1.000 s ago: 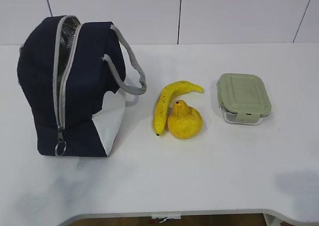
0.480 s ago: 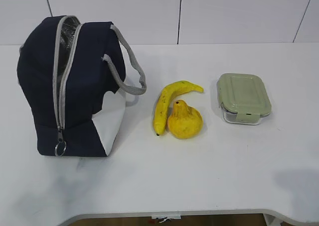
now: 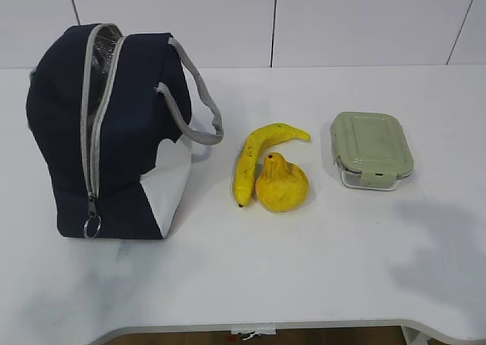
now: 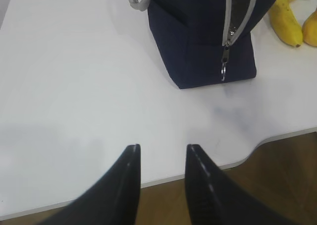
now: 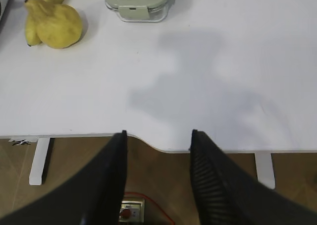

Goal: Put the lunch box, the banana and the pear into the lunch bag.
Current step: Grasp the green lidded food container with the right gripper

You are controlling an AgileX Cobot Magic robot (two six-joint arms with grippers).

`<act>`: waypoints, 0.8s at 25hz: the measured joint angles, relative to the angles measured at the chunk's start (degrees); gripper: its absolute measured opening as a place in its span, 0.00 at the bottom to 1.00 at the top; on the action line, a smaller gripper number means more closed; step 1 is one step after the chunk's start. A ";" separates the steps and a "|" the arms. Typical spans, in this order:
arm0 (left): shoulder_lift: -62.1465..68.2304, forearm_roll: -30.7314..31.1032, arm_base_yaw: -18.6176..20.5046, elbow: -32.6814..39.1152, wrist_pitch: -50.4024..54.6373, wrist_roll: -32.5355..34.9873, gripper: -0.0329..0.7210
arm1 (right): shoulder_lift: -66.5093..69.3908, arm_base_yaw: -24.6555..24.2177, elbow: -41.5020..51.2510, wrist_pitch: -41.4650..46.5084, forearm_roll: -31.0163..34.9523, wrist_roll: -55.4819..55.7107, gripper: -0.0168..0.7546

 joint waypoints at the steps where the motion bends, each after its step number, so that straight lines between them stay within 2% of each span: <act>1: 0.00 0.00 0.00 0.00 0.00 0.00 0.35 | 2.17 0.00 -0.63 -0.35 0.00 0.00 0.47; 20: 0.00 0.00 0.00 0.00 0.00 0.00 0.36 | 39.49 -0.13 -15.10 -5.66 0.11 0.00 0.47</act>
